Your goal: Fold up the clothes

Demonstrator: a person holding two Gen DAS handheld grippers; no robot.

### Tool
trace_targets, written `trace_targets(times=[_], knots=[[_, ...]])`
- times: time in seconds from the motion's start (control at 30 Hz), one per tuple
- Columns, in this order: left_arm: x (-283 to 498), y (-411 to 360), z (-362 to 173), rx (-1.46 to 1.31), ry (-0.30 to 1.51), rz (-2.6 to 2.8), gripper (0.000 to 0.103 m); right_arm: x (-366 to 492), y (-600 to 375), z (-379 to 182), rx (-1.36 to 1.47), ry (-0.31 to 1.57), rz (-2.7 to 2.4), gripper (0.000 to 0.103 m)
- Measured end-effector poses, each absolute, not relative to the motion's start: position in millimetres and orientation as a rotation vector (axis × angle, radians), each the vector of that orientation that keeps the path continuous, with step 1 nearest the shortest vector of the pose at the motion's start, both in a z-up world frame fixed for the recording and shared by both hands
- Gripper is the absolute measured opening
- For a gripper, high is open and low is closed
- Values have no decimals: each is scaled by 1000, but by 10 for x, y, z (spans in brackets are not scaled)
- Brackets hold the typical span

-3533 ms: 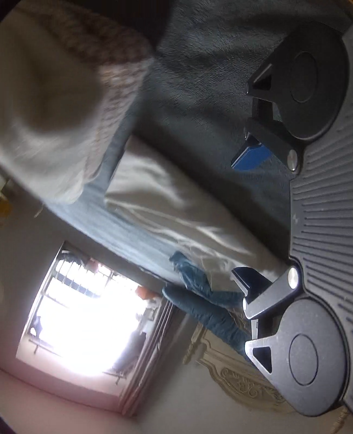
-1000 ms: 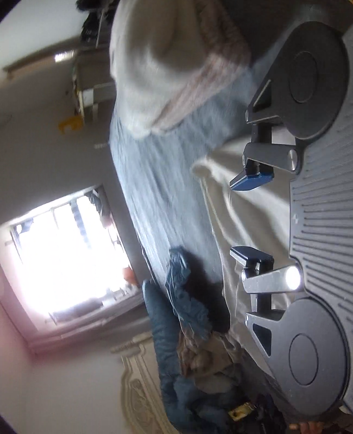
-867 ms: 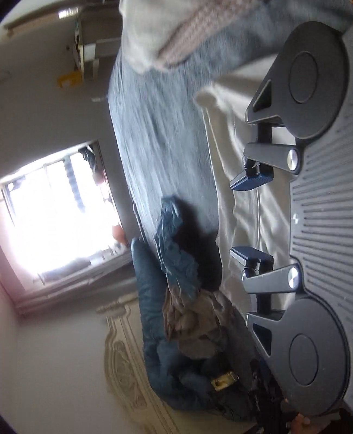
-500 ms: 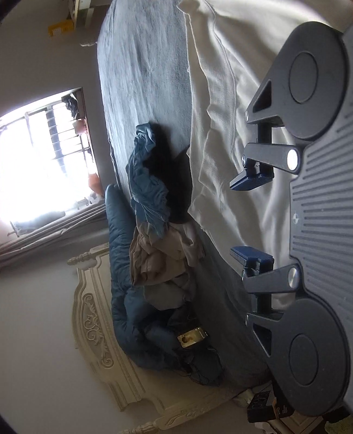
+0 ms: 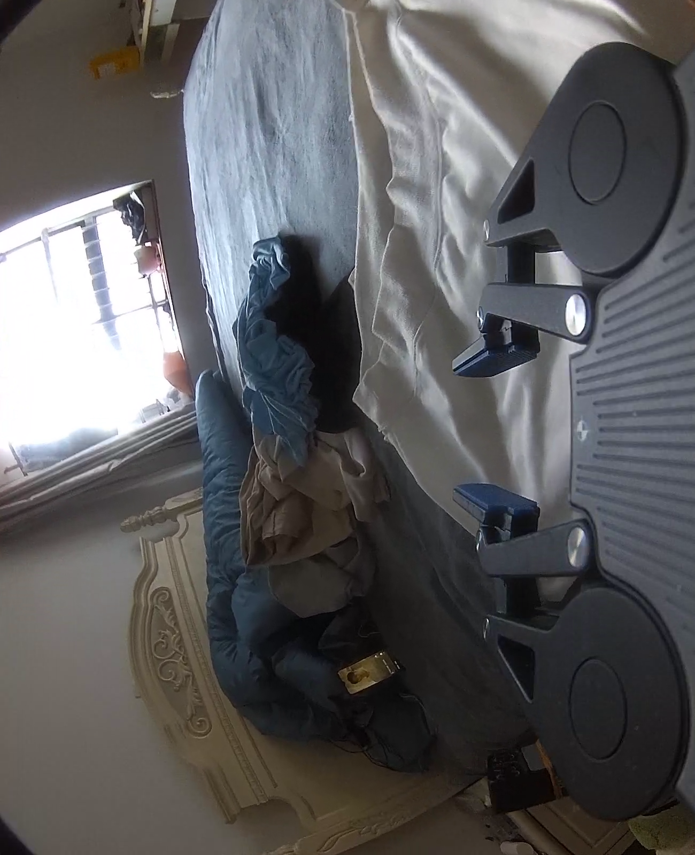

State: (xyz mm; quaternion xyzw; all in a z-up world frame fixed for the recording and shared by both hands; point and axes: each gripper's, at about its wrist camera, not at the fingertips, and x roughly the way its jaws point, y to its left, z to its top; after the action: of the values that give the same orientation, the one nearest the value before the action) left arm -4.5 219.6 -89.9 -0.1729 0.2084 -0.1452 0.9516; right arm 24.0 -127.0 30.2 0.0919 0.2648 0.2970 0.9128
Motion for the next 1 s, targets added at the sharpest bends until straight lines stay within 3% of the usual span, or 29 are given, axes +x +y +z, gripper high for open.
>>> trace_targets(times=[0.17, 0.4, 0.53, 0.57, 0.63, 0.73, 0.83, 1.0], knots=[[-166, 2311, -993, -453, 390, -293, 0, 781, -785, 445, 97, 552, 693, 48], [-255, 2416, -1084, -539, 365, -326, 0, 1855, -109, 233, 88, 827, 663, 47], [-214, 2496, -1105, -600, 349, -340, 1, 2060, -66, 218, 79, 803, 618, 47], [-208, 2542, -1103, -629, 339, -334, 2, 2103, -89, 218, 89, 804, 610, 47], [-175, 2663, -1095, -687, 324, -341, 18, 2185, -119, 215, 89, 811, 615, 47], [-17, 2745, -1038, -715, 341, -367, 31, 2364, -97, 186, 48, 833, 614, 48], [184, 2643, -958, -658, 386, -413, 38, 2613, 3, 141, 18, 911, 625, 49], [320, 2418, -992, -583, 427, -467, 38, 2827, 259, 75, -89, 1022, 596, 49]])
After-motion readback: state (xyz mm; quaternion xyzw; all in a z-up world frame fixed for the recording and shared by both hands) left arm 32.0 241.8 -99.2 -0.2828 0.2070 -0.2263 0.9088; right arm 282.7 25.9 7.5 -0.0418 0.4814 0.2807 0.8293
